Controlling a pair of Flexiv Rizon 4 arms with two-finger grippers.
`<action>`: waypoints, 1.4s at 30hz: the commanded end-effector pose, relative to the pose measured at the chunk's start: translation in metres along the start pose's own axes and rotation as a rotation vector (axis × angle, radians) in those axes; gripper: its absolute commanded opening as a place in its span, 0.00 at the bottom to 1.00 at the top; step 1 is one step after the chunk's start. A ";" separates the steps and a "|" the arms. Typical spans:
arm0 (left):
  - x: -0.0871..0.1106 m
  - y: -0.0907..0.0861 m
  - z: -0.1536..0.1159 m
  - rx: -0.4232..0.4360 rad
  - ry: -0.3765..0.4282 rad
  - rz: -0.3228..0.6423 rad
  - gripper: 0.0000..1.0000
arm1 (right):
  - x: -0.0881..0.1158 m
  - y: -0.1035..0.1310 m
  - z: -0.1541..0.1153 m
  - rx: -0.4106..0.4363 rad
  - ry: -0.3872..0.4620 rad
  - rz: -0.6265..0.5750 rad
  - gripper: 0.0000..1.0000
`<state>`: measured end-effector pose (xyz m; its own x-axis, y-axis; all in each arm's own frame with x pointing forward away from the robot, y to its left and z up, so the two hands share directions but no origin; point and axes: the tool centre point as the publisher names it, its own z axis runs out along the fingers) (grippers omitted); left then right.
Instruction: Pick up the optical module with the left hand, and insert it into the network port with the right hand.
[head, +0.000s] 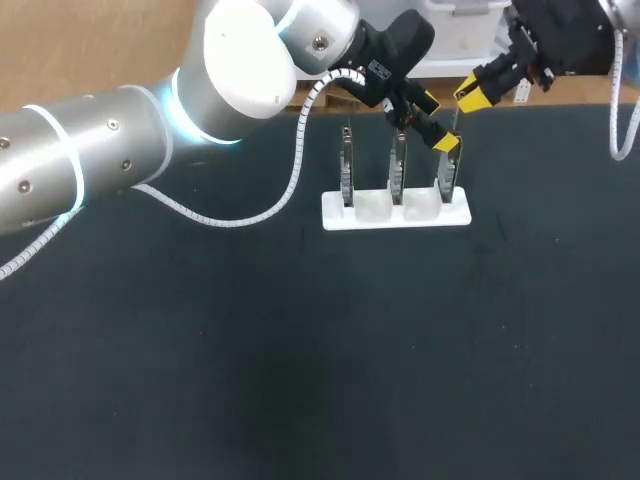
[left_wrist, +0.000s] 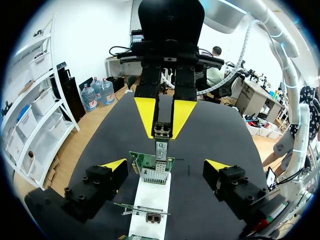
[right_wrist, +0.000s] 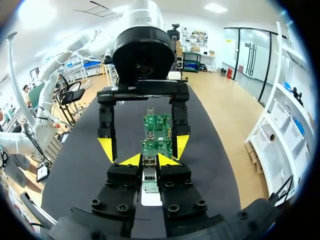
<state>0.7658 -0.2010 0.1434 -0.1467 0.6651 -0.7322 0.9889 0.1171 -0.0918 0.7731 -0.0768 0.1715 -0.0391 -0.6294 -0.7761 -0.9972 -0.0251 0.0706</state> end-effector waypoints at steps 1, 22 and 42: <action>0.000 0.001 0.000 0.002 0.000 0.001 1.00 | 0.001 -0.001 0.000 -0.004 0.004 0.001 0.00; 0.000 0.001 0.000 0.002 0.000 0.001 1.00 | 0.007 0.000 0.004 -0.010 0.018 0.012 0.00; 0.000 0.001 0.000 0.002 0.000 0.001 1.00 | 0.016 0.003 0.012 -0.005 0.031 0.033 0.00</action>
<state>0.7658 -0.2010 0.1434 -0.1467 0.6651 -0.7322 0.9889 0.1171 -0.0918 0.7709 -0.0790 0.1550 -0.0679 -0.6504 -0.7566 -0.9949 -0.0126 0.1001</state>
